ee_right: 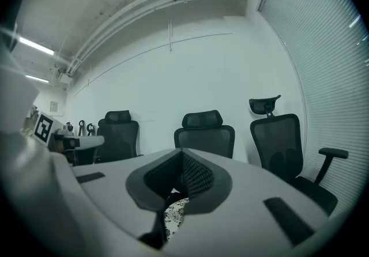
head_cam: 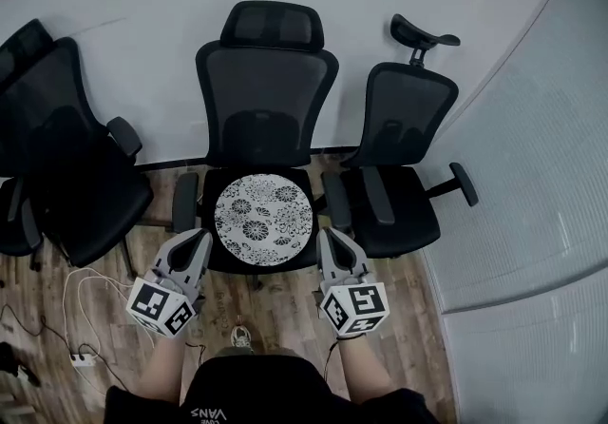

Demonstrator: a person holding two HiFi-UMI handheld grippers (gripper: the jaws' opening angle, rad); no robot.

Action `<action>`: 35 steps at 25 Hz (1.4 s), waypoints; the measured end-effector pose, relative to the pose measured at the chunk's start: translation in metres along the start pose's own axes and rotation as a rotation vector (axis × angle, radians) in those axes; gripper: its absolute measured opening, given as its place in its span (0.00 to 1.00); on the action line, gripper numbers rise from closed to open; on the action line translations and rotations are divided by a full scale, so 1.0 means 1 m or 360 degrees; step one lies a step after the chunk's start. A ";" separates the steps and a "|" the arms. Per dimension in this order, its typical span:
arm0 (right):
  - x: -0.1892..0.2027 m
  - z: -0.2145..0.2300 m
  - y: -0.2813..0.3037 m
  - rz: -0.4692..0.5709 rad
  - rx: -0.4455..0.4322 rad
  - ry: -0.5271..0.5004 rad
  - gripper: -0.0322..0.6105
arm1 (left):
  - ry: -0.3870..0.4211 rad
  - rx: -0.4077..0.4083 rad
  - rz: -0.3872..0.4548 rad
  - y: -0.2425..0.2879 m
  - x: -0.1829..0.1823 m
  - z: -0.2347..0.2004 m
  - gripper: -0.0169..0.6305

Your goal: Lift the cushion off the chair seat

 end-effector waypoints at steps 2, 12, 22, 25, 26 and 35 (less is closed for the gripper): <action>-0.004 -0.001 0.004 0.0004 0.0011 -0.0004 0.08 | -0.0008 0.0007 0.0002 0.004 -0.002 -0.007 0.04; -0.014 0.019 0.035 -0.0006 0.0034 0.0002 0.08 | -0.0030 0.0021 -0.0037 0.039 -0.005 -0.022 0.04; -0.023 0.058 0.076 -0.0056 -0.0055 -0.0032 0.08 | -0.0045 -0.0054 -0.0037 0.088 -0.016 -0.029 0.04; -0.029 0.073 0.089 -0.0063 -0.0080 -0.0043 0.08 | -0.0060 -0.0082 -0.0040 0.103 -0.019 -0.030 0.04; -0.031 0.078 0.092 -0.0063 -0.0088 -0.0047 0.08 | -0.0064 -0.0092 -0.0041 0.108 -0.019 -0.031 0.04; -0.030 0.109 0.117 -0.0088 -0.0162 -0.0032 0.08 | -0.0075 -0.0171 -0.0041 0.139 -0.021 -0.032 0.04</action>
Point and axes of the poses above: the fingertips, and each gripper's own axes: y forward along the fingers, z to its right, x out of its underside, the point moved 6 cm from there along -y, backward along the fingers, and after that the axes turned 15 degrees about -z, right-handed, at the moved point
